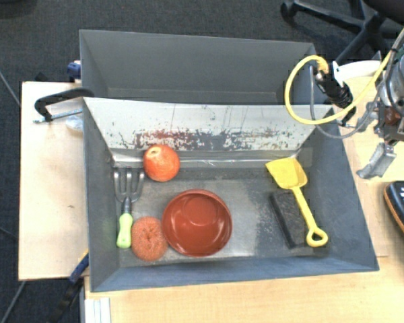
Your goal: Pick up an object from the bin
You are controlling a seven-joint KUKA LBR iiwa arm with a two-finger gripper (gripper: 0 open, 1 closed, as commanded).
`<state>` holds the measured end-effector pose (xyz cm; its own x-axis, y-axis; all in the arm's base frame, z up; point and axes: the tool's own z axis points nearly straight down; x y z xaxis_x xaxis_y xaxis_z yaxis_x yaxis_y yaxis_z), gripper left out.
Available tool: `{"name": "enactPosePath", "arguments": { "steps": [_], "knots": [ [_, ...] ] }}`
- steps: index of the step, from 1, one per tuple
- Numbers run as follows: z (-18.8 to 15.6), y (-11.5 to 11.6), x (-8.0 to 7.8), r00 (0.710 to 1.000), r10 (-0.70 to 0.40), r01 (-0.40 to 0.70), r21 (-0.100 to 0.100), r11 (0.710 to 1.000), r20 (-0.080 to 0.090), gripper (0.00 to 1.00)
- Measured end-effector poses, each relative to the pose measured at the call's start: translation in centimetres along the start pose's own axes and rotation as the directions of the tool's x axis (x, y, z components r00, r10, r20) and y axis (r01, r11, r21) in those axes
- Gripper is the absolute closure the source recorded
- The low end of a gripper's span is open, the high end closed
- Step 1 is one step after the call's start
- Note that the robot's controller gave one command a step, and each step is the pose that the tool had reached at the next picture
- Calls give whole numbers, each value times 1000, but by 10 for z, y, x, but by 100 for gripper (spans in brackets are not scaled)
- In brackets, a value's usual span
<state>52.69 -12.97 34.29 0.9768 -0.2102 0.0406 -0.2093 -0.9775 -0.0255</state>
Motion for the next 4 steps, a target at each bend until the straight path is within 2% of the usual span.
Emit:
{"name": "enactPosePath", "arguments": {
  "steps": [1, 2, 3, 4],
  "knots": [
    [135, -12, 6, 999, -36, 36, 2, 999, 10, 0],
    [24, -20, 12, 978, -209, 209, 4, 978, 1, 0],
    [170, 0, 2, 984, -175, 175, 6, 985, 11, 0],
    [-18, 16, 17, 981, -194, 194, 6, 981, 1, 0]
  ]
}}
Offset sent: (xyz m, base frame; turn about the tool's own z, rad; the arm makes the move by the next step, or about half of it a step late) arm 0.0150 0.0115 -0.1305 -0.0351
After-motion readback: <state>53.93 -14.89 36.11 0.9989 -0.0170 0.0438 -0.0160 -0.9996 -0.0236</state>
